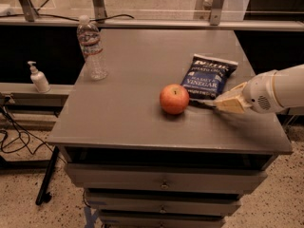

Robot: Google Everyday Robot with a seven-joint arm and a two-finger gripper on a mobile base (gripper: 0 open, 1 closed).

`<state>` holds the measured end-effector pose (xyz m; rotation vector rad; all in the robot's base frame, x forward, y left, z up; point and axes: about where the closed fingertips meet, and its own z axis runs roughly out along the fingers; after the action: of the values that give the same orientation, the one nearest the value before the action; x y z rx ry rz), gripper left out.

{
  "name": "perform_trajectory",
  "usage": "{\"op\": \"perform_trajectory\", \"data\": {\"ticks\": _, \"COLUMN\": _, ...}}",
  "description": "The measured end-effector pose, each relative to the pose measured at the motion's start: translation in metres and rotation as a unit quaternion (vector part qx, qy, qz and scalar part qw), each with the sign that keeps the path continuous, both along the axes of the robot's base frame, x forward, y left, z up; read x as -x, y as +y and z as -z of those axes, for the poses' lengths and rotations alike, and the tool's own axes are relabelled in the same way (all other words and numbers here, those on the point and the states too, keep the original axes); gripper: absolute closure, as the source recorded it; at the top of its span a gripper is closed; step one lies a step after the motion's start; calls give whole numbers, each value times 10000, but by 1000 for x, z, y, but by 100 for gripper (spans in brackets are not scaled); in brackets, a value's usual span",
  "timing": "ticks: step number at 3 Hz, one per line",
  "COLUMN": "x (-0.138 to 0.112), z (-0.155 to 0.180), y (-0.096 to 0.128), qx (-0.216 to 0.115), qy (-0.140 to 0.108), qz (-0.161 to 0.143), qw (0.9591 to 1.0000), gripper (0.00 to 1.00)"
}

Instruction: Move blue chip bag near apple

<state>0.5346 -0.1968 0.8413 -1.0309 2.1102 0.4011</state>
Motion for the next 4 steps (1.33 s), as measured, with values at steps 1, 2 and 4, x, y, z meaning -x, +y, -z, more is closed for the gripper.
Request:
{"op": "perform_trajectory", "data": {"ticks": 1, "x": 2, "z": -1, "y": 3, "qx": 1, "qy": 12, "qz": -82, "qw": 10000, "gripper": 82}}
{"op": "perform_trajectory", "data": {"ticks": 2, "x": -2, "z": -5, "y": 7, "qx": 21, "qy": -23, "qz": -178, "qw": 9998, "gripper": 58}}
{"op": "perform_trajectory", "data": {"ticks": 4, "x": -8, "z": -10, "y": 10, "qx": 54, "qy": -90, "qz": -256, "qw": 9996, "gripper": 12}}
